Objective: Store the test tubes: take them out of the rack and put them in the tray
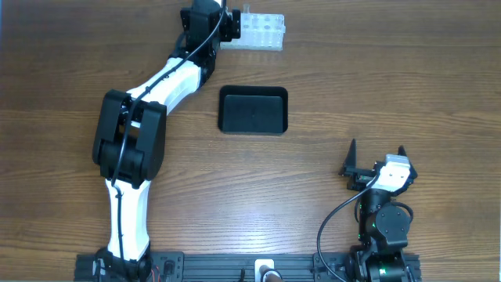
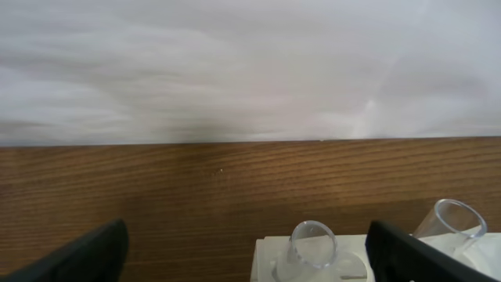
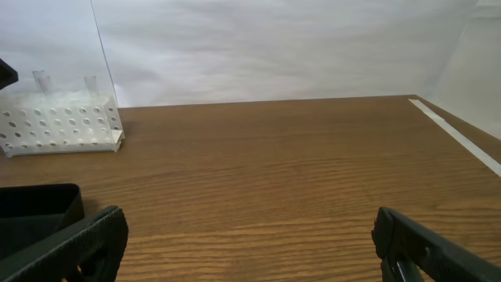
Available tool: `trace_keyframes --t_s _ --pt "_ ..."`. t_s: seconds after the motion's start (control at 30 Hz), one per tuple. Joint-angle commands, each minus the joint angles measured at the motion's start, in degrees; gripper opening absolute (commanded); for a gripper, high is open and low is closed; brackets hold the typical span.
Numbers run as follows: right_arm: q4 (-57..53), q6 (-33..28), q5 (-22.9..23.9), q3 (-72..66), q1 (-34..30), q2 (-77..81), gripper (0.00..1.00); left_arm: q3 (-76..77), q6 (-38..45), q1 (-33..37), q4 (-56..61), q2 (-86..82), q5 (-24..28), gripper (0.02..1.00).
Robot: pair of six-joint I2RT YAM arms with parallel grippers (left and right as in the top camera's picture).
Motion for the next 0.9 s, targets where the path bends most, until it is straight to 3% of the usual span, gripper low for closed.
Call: trace_keyframes --t_s 0.03,0.43,0.9 --pt "-0.1 0.1 0.7 -0.3 0.0 -0.5 0.991 1.6 -0.6 -0.2 1.2 1.0 -0.7 0.939" --pt "-0.1 0.1 0.7 -0.3 0.0 -0.5 0.991 1.6 -0.6 -0.9 4.2 3.3 -0.7 0.864" --pt "0.0 0.1 0.7 -0.3 0.0 -0.5 0.993 1.9 -0.6 -1.4 5.5 4.7 -0.7 0.614"
